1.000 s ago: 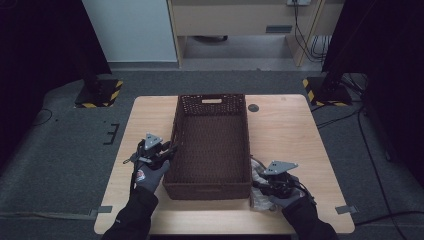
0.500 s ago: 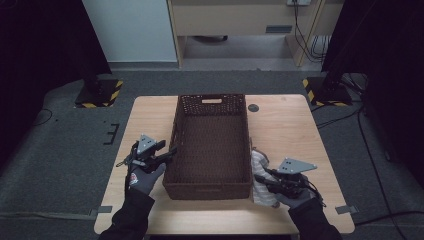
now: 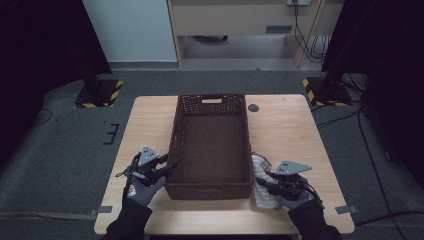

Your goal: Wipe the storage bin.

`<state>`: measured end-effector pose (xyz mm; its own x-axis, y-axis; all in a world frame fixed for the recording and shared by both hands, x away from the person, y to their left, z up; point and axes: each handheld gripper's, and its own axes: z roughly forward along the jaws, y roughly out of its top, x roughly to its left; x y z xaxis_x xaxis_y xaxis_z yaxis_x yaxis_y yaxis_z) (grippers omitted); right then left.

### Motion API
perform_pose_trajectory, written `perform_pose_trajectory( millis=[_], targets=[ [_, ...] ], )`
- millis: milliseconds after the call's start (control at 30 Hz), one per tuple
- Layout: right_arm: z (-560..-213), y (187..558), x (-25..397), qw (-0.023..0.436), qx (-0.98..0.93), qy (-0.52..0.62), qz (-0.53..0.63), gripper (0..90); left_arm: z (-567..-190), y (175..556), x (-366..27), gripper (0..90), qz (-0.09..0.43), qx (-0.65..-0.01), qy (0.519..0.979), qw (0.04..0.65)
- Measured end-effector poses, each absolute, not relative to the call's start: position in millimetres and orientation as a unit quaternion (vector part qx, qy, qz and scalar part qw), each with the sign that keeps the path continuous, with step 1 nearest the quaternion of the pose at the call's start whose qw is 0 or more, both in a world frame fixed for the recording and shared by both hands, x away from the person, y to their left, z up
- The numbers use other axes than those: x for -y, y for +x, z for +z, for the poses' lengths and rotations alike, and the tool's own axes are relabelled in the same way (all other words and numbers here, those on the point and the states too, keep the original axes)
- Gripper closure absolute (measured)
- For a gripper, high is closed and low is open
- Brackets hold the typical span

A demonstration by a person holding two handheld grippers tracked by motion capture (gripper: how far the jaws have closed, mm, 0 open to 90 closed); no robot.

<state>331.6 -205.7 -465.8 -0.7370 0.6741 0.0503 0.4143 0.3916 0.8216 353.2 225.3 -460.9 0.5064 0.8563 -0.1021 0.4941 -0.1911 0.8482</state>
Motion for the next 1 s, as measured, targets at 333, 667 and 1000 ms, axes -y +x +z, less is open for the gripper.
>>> perform_pose_trajectory(
  millis=[333,667,1000],
  targets=[
    [-455.4,314.8,200.7,0.14,-0.818,0.303,0.469,66.0,-457.5,351.5,-219.6,67.2,0.226,-0.477,0.736,0.425],
    [-482.7,323.7,185.4,0.12,-0.858,0.313,0.389,66.0,-458.7,363.1,-221.9,67.7,0.227,-0.485,0.727,0.429],
    [-450.6,314.6,198.3,0.137,-0.807,0.305,0.486,66.2,-460.1,364.0,-224.0,67.0,0.224,-0.482,0.727,0.435]
  ],
)
